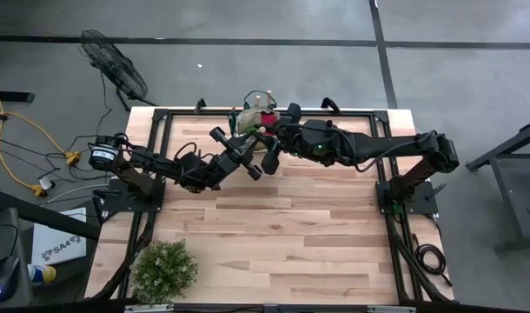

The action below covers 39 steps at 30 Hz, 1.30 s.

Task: Pick & Place Garden tools in Gardening bag
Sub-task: Put the brown hand rake into the gardening bag

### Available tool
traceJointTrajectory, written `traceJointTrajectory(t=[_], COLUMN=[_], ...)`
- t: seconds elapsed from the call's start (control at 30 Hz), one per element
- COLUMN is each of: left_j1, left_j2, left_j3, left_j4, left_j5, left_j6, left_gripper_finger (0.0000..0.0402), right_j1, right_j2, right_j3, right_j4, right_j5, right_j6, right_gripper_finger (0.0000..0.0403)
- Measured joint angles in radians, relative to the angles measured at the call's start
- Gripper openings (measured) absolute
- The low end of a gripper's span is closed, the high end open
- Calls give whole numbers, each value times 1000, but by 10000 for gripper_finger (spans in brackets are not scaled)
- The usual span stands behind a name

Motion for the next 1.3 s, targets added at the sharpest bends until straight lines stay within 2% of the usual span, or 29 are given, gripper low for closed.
traceJointTrajectory(t=[0.43, 0.67, 0.8, 0.97, 1.2, 1.3], left_j1=[0, 2, 2, 1, -20, -34], left_j2=[-1, -1, -1, -1, -1, -1], left_j3=[0, 2, 2, 2, 2, 2], left_j4=[-35, -95, -147, -224, -319, -333], left_j5=[-17, -54, -95, -117, -125, -175], left_j6=[-1, -1, -1, -42, -107, -148], left_gripper_finger=[59, 133, 153, 157, 158, 159], right_j1=[1, 2, -5, -41, -112, -136], right_j2=[1, 3, 3, 3, 3, 2], right_j3=[-1, -2, -2, -2, -1, -1], right_j4=[-13, -34, -59, -124, -203, -234], right_j5=[24, -1, -8, -105, -307, -333], right_j6=[-23, -41, -45, -58, -140, -171], right_gripper_finger=[58, 58, 58, 58, 58, 58])
